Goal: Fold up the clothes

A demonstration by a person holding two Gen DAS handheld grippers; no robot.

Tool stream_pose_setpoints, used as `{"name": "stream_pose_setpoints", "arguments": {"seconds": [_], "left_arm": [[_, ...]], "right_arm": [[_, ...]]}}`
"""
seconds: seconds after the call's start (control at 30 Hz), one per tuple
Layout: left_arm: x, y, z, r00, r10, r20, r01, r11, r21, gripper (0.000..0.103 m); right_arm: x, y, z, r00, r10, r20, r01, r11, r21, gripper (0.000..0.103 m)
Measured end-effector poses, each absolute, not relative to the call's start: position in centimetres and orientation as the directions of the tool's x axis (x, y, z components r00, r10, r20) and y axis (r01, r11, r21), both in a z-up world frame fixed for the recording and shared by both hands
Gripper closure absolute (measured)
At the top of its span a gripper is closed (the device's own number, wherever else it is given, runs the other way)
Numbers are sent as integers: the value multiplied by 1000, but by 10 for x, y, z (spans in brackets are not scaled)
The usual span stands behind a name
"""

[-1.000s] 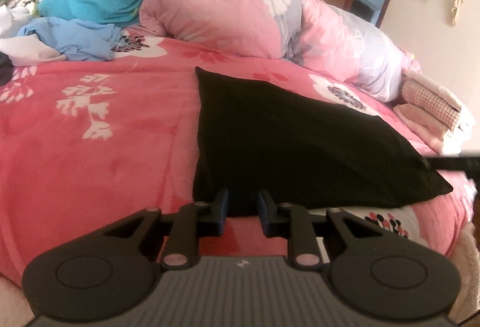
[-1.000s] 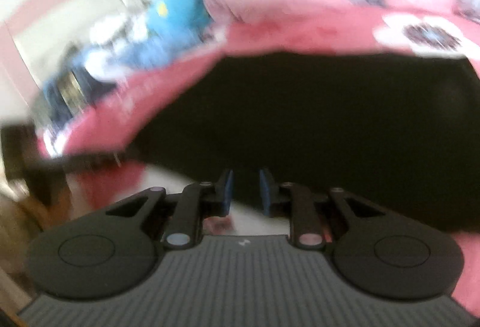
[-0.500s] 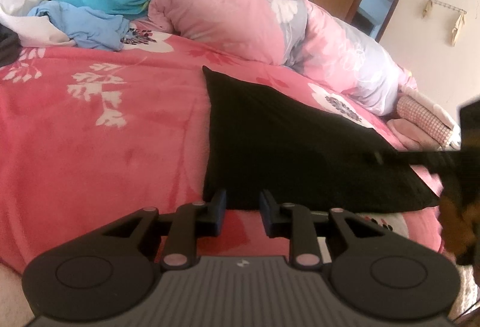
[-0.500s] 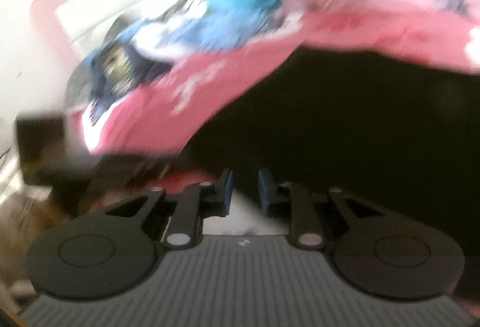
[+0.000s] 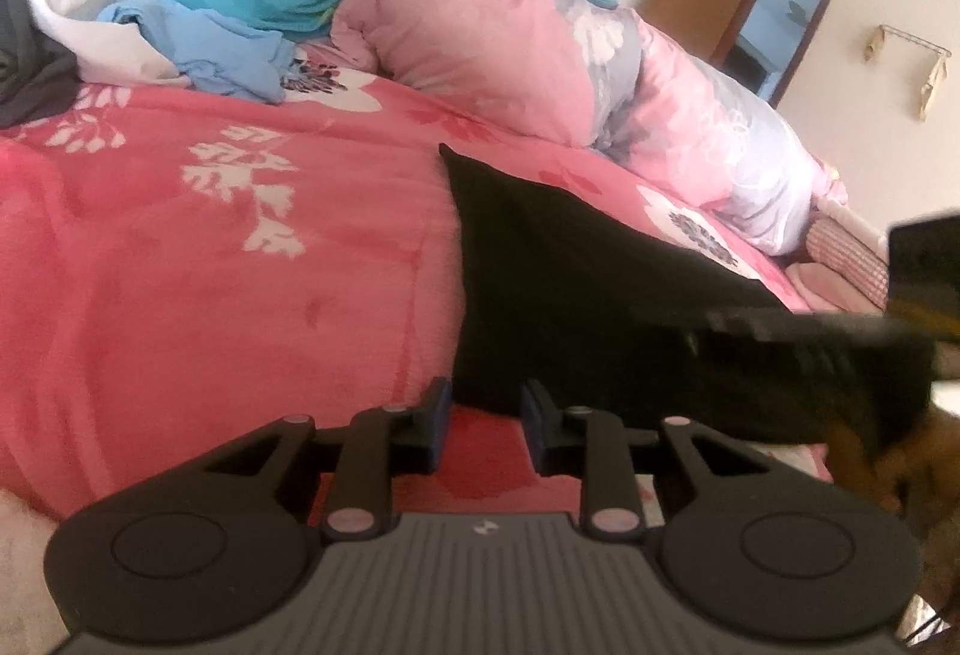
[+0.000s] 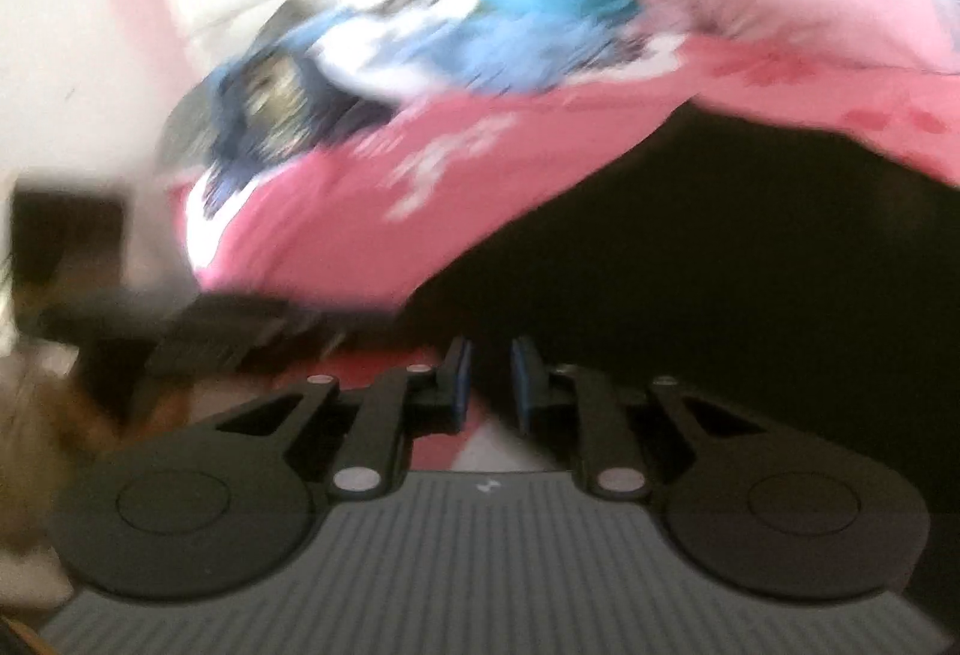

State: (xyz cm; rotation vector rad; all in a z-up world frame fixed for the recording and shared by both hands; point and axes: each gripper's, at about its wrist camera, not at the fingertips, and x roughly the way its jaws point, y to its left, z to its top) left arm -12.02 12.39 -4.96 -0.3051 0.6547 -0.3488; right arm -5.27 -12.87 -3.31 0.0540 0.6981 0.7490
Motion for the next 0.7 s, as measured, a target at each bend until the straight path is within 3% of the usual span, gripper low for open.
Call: {"name": "stream_pose_setpoints", "arguments": {"seconds": [0.1,0.37,0.57,0.7], "left_arm": [[-123,128,-45,755,-379,-535,191,908,-373,75],[-120,145,-37,788,-326,-522,125,915,-383,71],[-124,152,-31,806,-293,-514,92,920,-380,71],[-121,149,-24,812,-293,-504,99,921,-376,70]], "right_arm": [[-35,-125,-36,545,641,-540,-580,754,309,91],[-80,-80,-46,392,721,-571,-769,597,227,93],[-40,-95,-36,524,668,-528,-649,715,261,93],[-46,-74,-54,463,694,-551,-675,679,287,93]]}}
